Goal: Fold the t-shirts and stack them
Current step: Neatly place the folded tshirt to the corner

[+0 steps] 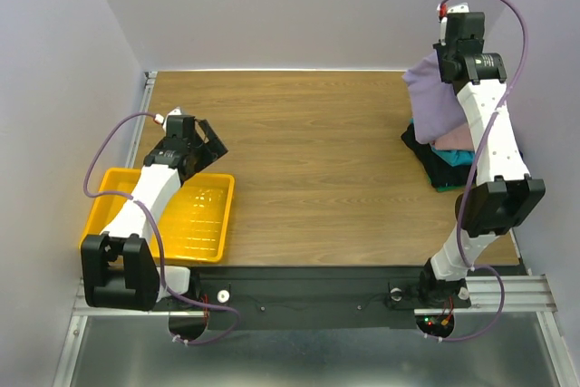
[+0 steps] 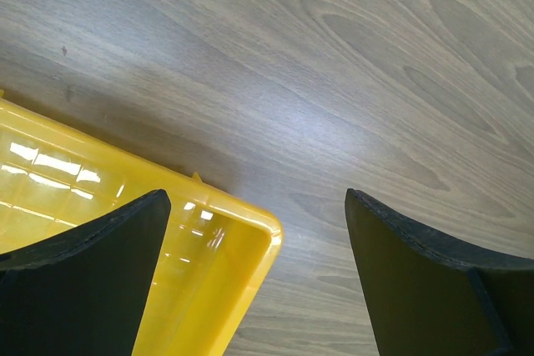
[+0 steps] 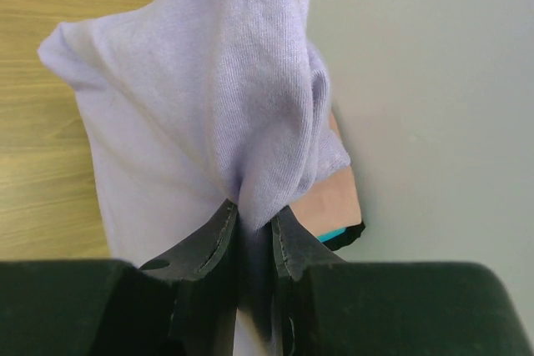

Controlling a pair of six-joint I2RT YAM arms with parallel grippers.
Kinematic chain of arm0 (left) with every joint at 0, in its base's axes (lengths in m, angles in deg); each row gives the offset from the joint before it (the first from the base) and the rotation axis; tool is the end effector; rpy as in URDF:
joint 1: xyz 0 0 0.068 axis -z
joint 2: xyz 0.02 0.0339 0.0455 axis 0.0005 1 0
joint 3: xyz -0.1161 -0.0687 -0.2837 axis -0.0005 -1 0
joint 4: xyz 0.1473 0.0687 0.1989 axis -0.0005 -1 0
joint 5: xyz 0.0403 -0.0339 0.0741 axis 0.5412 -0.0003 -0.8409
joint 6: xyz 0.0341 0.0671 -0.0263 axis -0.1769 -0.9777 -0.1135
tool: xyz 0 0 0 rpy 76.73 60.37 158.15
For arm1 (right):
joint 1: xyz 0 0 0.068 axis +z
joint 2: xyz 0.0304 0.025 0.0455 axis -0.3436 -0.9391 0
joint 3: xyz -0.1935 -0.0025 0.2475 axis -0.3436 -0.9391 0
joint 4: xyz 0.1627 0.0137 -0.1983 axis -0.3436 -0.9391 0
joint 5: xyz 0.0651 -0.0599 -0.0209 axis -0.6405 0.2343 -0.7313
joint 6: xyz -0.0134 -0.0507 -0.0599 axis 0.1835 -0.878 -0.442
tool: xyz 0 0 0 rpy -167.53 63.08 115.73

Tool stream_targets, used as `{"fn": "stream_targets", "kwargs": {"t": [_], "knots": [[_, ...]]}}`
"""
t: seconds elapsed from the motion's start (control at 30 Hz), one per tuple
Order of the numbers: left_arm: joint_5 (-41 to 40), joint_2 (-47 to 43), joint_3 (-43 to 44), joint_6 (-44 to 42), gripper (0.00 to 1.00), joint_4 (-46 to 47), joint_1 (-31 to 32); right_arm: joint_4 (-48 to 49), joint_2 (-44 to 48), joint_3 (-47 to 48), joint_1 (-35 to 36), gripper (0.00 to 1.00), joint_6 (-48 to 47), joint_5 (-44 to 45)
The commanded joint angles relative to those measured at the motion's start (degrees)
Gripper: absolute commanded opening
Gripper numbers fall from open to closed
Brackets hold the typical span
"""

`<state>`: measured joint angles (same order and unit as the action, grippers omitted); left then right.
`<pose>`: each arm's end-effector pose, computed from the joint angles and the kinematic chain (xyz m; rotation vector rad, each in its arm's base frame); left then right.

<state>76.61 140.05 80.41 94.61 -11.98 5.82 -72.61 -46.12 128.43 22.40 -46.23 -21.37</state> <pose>0.2826 -0.0274 0.2894 -0.5538 2.2027 -0.3418 0.4026 -0.0163 0.4618 -0.0742 2.1487 -0.6794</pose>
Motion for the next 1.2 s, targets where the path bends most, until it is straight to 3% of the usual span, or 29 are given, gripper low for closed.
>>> {"fn": "stream_targets", "kwargs": {"t": [0.0, 0.23, 0.4, 0.73, 0.87, 0.9, 1.0, 1.13, 1.17], "knots": [[1.01, -0.49, -0.77, -0.32, 0.98, 2.04, -0.75, -1.40, 3.02, 3.91, -0.11, 0.00, 3.65, -1.33], [2.86, 0.83, -1.12, -0.32, 0.98, 2.40, -1.28, -3.17, 1.61, 3.92, -0.11, 0.01, 2.69, 2.70], [2.86, 0.92, -1.38, -0.32, 0.98, 2.31, -1.36, -3.08, -1.28, 2.86, -1.42, 0.00, 0.76, 10.34], [2.95, 1.10, -0.94, -0.58, 0.98, 2.13, -2.07, -0.89, -7.08, 0.23, -10.30, 0.00, -3.11, 7.29], [3.12, 1.27, -0.94, -0.58, 0.98, 2.22, -2.33, 3.16, -10.24, -0.83, -12.58, 0.01, -6.70, 10.09], [3.12, 1.36, -0.94, -0.58, 0.98, 2.22, -2.42, 4.47, -11.82, -0.92, -13.02, 0.02, -7.85, 10.70], [3.21, 1.62, -0.68, -0.58, 0.98, 2.22, -2.59, 6.66, -13.85, -1.09, -13.55, 0.25, -7.77, 10.27], [3.21, 1.63, -0.15, -0.84, 0.98, 1.69, -2.86, 10.63, -14.38, -1.80, -14.87, 0.32, -7.33, 5.27], [3.13, 1.54, -0.15, -0.76, 0.98, 1.69, -2.95, 11.33, -14.64, -1.88, -15.22, 0.42, -7.07, 4.91]]}}
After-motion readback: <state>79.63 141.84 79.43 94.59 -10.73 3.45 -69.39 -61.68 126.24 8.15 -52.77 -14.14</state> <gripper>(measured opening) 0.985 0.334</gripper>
